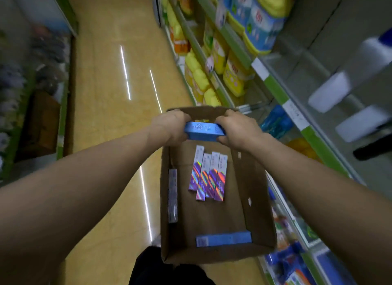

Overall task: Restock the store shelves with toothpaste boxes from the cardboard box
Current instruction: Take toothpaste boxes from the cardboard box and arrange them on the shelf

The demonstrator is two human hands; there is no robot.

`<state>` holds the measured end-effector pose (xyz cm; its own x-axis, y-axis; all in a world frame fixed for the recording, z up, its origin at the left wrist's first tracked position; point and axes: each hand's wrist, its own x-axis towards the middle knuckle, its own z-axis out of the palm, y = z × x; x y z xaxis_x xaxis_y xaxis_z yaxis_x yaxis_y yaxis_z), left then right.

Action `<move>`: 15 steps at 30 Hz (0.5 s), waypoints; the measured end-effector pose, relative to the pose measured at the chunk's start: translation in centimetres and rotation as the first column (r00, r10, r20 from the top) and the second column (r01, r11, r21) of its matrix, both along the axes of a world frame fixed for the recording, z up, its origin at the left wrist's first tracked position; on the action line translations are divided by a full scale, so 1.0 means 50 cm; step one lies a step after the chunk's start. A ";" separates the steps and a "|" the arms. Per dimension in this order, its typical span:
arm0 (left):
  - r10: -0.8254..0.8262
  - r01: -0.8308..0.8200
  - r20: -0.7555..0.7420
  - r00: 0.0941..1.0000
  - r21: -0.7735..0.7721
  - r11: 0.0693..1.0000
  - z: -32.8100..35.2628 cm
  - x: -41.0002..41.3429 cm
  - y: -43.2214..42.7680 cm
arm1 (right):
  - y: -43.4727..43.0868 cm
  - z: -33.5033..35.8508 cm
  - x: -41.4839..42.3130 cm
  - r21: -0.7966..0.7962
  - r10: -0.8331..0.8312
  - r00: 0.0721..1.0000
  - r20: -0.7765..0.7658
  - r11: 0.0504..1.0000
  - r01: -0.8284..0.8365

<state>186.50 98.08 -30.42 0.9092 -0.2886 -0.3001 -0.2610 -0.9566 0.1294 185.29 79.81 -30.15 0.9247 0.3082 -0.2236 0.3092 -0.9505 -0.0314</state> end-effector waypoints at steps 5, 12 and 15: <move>0.083 -0.082 0.164 0.983 -0.011 0.997 0.148 0.005 0.096 | 0.082 0.156 0.037 0.033 0.093 0.986 0.142 0.995 -0.098; 0.299 -0.311 0.386 0.873 -0.033 0.950 0.334 -0.060 0.298 | 0.292 0.336 0.052 0.068 0.272 0.888 0.370 0.946 -0.318; 0.390 -0.409 0.479 0.786 -0.069 0.910 0.416 -0.123 0.404 | 0.413 0.416 0.036 0.074 0.350 0.813 0.465 0.900 -0.429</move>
